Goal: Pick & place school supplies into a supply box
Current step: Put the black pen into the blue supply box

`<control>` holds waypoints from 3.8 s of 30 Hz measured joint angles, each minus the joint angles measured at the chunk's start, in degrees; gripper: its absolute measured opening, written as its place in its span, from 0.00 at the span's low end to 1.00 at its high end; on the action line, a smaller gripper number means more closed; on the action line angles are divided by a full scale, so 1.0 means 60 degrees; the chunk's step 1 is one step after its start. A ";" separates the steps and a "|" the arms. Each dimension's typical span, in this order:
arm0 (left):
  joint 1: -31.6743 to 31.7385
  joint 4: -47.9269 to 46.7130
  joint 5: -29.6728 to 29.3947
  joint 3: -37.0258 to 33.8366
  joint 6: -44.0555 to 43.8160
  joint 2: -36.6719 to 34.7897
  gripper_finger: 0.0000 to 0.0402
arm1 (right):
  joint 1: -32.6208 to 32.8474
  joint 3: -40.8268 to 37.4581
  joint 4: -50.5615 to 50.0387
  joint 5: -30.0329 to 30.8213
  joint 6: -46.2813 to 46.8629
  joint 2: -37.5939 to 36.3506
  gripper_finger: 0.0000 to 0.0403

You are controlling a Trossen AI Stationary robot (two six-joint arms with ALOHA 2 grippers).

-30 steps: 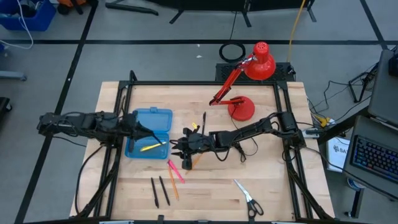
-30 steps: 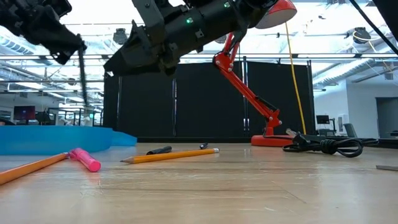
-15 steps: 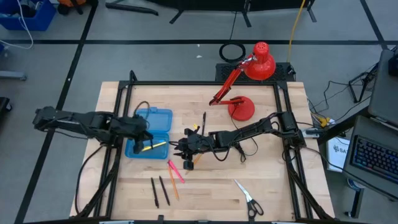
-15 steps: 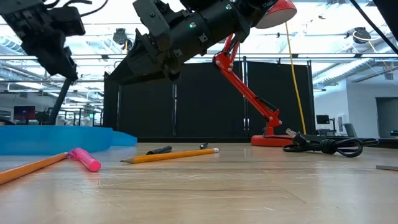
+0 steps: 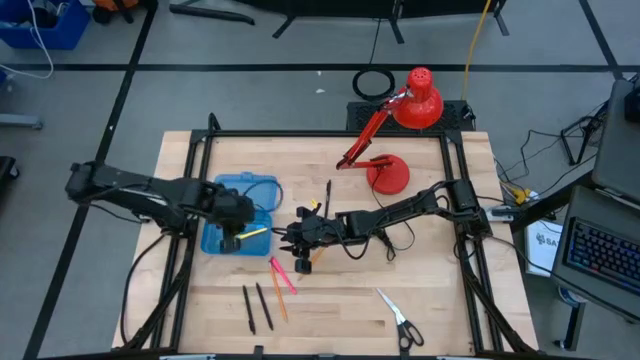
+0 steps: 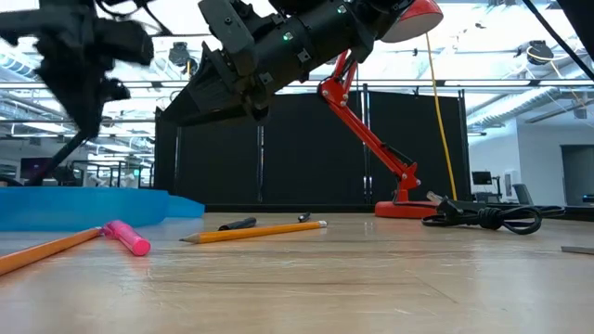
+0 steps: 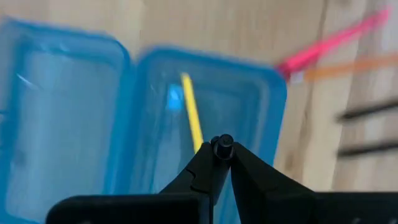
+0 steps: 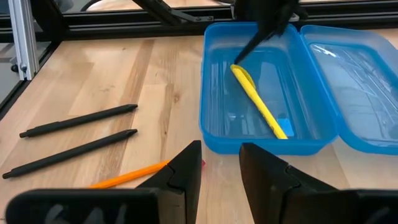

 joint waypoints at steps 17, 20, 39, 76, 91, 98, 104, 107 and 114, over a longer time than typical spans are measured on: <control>0.0040 0.0632 0.0807 0.0023 0.0875 0.2721 0.11 | 0.0044 0.0000 -0.0028 -0.0003 0.0001 0.0000 0.25; 0.0040 0.0802 0.0885 0.0020 0.0971 0.2900 0.11 | 0.0047 0.0000 -0.0028 -0.0003 0.0001 0.0000 0.25; 0.0040 0.1193 0.1615 0.0020 0.1038 0.3426 0.15 | 0.0047 0.0000 -0.0010 -0.0003 0.0001 0.0000 0.25; -0.1032 0.3139 -0.0826 -0.0036 -0.0031 -0.2866 0.37 | 0.0055 0.0000 -0.0116 0.0806 0.0442 -0.0004 0.25; -0.2970 0.6781 -0.3487 -0.2275 -0.0464 -0.4675 0.37 | 0.0047 0.0000 -0.1590 0.3539 0.2013 -0.0004 0.25; -0.3794 1.0215 -0.3977 -0.3880 0.0222 -0.4784 0.37 | 0.0030 0.0000 -0.3351 0.6011 0.3608 -0.0004 0.25; -0.4234 1.2553 -0.3920 -0.4870 0.0801 -0.4785 0.37 | 0.0029 -0.0007 -0.4024 0.6954 0.4958 -0.0004 0.25; -0.4355 1.2811 -0.3897 -0.4984 0.0812 -0.4781 0.37 | -0.0066 -0.0007 -0.4010 0.6428 0.5430 -0.0007 0.25; -0.4567 1.2937 -0.3893 -0.5029 0.1154 -0.4774 0.37 | -0.0450 -0.0007 -0.3933 0.6202 0.6760 -0.0007 0.25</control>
